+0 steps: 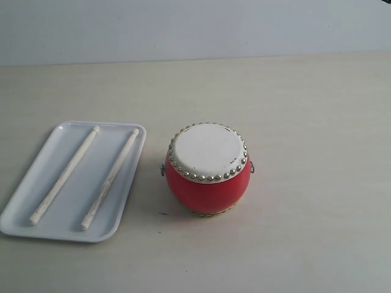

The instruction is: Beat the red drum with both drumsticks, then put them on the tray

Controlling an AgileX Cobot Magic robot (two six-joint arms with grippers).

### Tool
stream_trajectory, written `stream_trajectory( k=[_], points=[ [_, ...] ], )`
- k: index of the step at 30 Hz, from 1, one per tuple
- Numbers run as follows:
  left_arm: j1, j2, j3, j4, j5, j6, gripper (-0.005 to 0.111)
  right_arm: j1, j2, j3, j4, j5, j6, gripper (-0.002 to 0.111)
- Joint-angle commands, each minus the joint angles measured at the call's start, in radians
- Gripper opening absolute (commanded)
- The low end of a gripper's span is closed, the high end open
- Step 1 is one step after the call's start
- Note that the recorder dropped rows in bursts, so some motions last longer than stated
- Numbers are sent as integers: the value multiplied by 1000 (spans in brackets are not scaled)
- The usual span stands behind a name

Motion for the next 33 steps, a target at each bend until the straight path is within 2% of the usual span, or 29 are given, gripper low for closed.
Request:
stream_trajectory(
  k=[1, 8, 14, 20, 22, 24, 27, 33],
  points=[
    [1, -5, 3, 2, -6, -7, 0, -110, -150, 67, 25, 138, -21, 0],
    [1, -5, 3, 2, -6, -7, 0, -335, -544, 360, 87, 165, 109, 0],
    [1, -5, 3, 2, -6, -7, 0, -360, -790, 452, 87, 158, 106, 0],
    [1, -5, 3, 2, -6, -7, 0, -360, -873, 474, 69, 219, 125, 0],
    [1, -5, 3, 2, -6, -7, 0, -360, -875, 497, -108, 232, 288, 0],
    [1, -5, 3, 2, -6, -7, 0, -360, -891, 535, -413, 234, 614, 0],
    [1, -5, 3, 2, -6, -7, 0, -360, -891, 595, -729, 237, 964, 0],
    [1, -5, 3, 2, -6, -7, 0, -360, -891, 651, -769, 287, 984, 0]
  ],
)
